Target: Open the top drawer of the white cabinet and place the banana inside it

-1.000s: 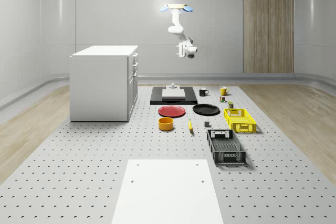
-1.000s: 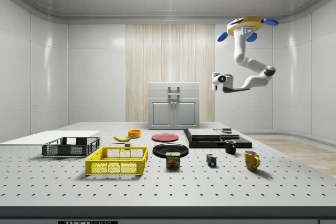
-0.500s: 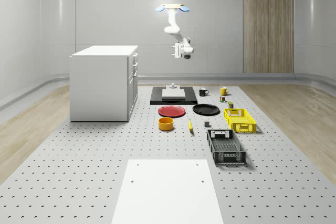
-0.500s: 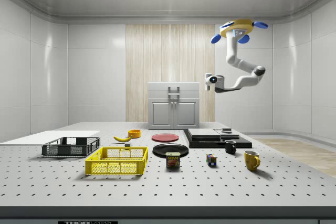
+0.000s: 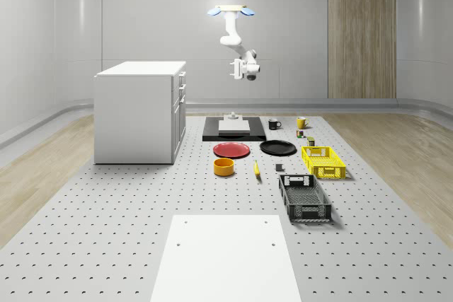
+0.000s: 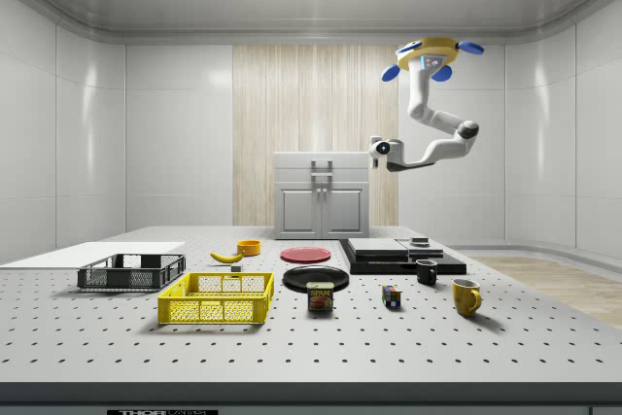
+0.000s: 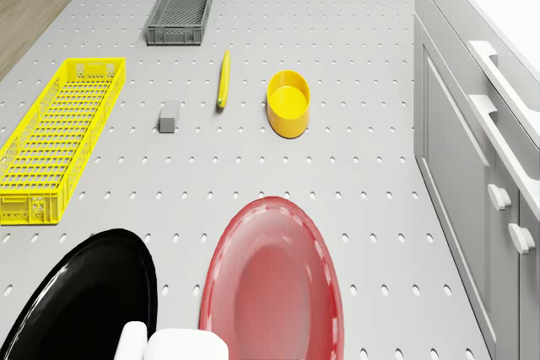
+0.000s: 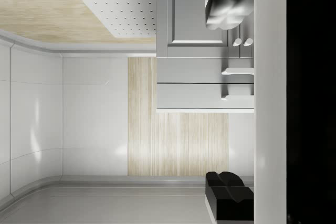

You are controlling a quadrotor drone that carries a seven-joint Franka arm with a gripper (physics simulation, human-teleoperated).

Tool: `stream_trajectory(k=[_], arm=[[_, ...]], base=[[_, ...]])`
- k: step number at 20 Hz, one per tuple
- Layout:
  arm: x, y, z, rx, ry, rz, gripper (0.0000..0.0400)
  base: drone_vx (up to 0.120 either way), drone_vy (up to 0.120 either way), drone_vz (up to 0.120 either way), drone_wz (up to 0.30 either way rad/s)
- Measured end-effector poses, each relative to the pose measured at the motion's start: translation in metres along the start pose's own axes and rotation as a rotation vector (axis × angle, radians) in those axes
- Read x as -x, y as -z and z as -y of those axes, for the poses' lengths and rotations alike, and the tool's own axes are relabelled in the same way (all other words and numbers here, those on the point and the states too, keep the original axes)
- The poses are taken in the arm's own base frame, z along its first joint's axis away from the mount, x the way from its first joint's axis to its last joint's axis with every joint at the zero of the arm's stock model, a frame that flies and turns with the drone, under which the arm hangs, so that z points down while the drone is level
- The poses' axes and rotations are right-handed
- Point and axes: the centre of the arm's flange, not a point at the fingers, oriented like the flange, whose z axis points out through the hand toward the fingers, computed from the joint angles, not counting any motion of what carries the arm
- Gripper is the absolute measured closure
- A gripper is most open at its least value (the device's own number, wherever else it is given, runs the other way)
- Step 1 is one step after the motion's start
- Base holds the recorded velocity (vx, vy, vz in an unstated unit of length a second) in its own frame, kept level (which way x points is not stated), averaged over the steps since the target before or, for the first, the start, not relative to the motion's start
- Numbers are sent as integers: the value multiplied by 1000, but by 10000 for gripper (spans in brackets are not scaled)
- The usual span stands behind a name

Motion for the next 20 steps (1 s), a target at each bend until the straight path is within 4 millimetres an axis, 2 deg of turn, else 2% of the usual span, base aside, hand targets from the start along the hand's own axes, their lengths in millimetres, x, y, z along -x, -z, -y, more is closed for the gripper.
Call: stream_trajectory(k=[17,20], arm=[[0,0,0,0,0,0,0],[0,0,0,0,0,0,0]], base=[[120,-120,0,0],[120,0,0,0]])
